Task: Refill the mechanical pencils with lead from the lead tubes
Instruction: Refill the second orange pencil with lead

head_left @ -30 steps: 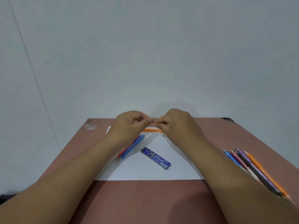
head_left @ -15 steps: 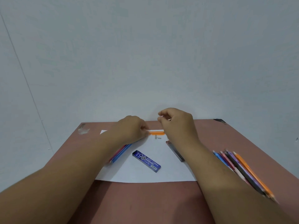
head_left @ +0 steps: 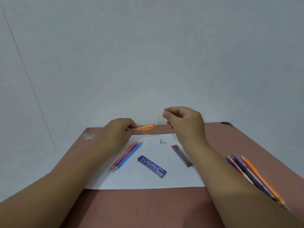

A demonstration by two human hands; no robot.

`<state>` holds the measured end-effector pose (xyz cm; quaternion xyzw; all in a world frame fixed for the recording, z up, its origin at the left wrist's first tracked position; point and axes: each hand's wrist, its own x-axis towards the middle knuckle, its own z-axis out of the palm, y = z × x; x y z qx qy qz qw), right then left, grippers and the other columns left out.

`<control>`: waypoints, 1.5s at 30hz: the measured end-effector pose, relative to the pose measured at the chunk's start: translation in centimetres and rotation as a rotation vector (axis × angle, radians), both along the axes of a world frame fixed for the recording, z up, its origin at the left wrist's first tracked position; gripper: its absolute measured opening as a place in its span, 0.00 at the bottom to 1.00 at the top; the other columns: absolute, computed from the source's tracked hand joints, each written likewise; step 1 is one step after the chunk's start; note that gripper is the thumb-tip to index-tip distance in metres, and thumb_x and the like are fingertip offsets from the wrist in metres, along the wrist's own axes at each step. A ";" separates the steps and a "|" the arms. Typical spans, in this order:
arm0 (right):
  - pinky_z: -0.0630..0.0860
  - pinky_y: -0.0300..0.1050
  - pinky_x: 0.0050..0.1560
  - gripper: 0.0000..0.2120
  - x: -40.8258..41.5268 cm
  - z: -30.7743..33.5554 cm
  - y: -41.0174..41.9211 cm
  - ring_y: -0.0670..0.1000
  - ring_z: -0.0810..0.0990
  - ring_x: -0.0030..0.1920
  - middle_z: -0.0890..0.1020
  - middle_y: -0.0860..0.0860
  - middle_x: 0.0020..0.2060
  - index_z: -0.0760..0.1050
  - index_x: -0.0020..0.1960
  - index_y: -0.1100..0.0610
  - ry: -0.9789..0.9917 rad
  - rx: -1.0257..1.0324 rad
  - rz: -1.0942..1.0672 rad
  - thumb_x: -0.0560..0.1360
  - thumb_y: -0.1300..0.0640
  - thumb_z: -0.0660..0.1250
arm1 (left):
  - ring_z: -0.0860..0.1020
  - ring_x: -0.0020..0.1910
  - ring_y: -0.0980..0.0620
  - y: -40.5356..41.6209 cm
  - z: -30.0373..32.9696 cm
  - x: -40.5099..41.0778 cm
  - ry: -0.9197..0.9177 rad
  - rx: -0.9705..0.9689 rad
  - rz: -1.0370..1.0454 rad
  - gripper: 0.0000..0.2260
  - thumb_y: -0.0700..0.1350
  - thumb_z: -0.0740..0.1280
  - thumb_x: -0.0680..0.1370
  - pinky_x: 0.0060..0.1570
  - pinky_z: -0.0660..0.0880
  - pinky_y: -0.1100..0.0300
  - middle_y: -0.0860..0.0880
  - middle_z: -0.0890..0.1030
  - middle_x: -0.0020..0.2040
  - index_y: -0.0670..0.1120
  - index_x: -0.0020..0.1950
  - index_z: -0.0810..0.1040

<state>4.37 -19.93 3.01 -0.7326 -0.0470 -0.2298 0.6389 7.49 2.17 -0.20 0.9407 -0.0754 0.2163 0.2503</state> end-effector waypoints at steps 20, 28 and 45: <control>0.84 0.50 0.47 0.08 -4.9 2.4 3.6 0.58 0.88 0.44 0.88 0.57 0.44 0.84 0.47 0.57 -0.102 0.235 0.476 0.69 0.57 0.73 | 0.79 0.44 0.59 0.3 0.1 -4.4 -0.258 -0.361 -0.304 0.12 0.40 0.65 0.83 0.43 0.72 0.69 0.62 0.81 0.43 0.57 0.47 0.72; 0.84 0.46 0.46 0.07 -5.1 2.2 3.9 0.57 0.88 0.44 0.88 0.56 0.42 0.86 0.46 0.54 -0.124 0.173 0.490 0.68 0.58 0.74 | 0.74 0.39 0.54 0.9 -0.3 -3.6 -0.348 -0.325 -0.312 0.13 0.37 0.65 0.82 0.40 0.71 0.65 0.54 0.78 0.42 0.57 0.51 0.74; 0.84 0.44 0.45 0.06 -4.9 2.1 3.9 0.56 0.88 0.42 0.88 0.55 0.41 0.86 0.45 0.53 -0.145 0.151 0.480 0.71 0.62 0.74 | 0.74 0.38 0.57 1.1 -0.2 -3.3 -0.397 -0.283 -0.285 0.14 0.35 0.66 0.81 0.39 0.67 0.71 0.61 0.77 0.39 0.56 0.52 0.75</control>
